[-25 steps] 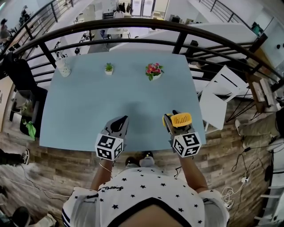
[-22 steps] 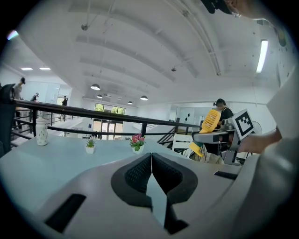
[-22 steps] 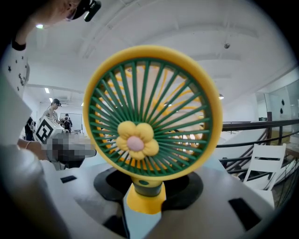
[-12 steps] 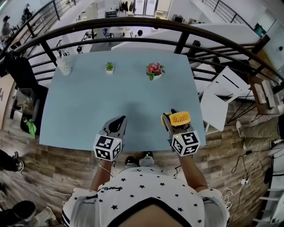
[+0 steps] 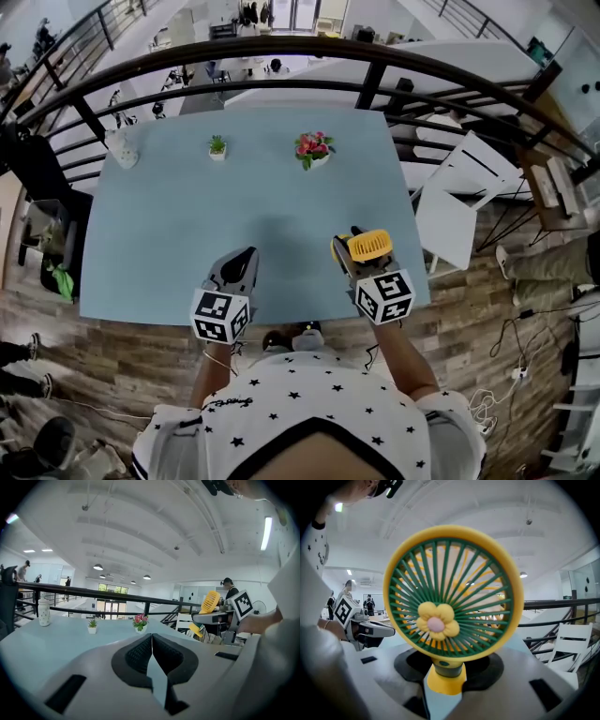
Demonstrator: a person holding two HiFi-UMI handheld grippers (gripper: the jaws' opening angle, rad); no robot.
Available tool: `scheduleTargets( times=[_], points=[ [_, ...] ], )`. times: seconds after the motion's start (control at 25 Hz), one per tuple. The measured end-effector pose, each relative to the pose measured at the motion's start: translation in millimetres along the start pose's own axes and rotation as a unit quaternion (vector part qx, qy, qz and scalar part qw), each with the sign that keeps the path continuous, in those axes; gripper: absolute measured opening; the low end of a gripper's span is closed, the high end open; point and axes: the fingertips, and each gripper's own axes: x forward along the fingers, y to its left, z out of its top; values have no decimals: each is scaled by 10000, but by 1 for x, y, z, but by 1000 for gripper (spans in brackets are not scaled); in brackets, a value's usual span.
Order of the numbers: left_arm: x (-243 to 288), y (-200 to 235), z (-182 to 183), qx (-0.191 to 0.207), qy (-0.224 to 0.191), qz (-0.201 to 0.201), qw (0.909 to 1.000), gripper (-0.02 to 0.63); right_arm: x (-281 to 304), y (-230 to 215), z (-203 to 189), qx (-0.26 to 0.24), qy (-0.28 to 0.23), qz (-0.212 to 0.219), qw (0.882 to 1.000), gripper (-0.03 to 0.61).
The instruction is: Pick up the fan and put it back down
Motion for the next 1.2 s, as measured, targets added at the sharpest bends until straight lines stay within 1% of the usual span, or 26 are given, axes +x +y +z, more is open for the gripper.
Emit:
scheduleTargets(
  times=[0.36,0.6,1.0,1.2],
  points=[
    [1,14,3,-17,-71,210,9998,28,24,-3,-7,-74,101,128,9998,167],
    [-7,28,6,-21,-69,460,9989,28,46,0,-14,-131,220,260,9993,167],
    [-19,48,6,-47,0,859,9963,28,84,-2,-44,-218,537,385,9976,167],
    [-19,49,5,-53,4,975,9952,28,97,-3,-58,-256,681,444,9964,167]
  ],
)
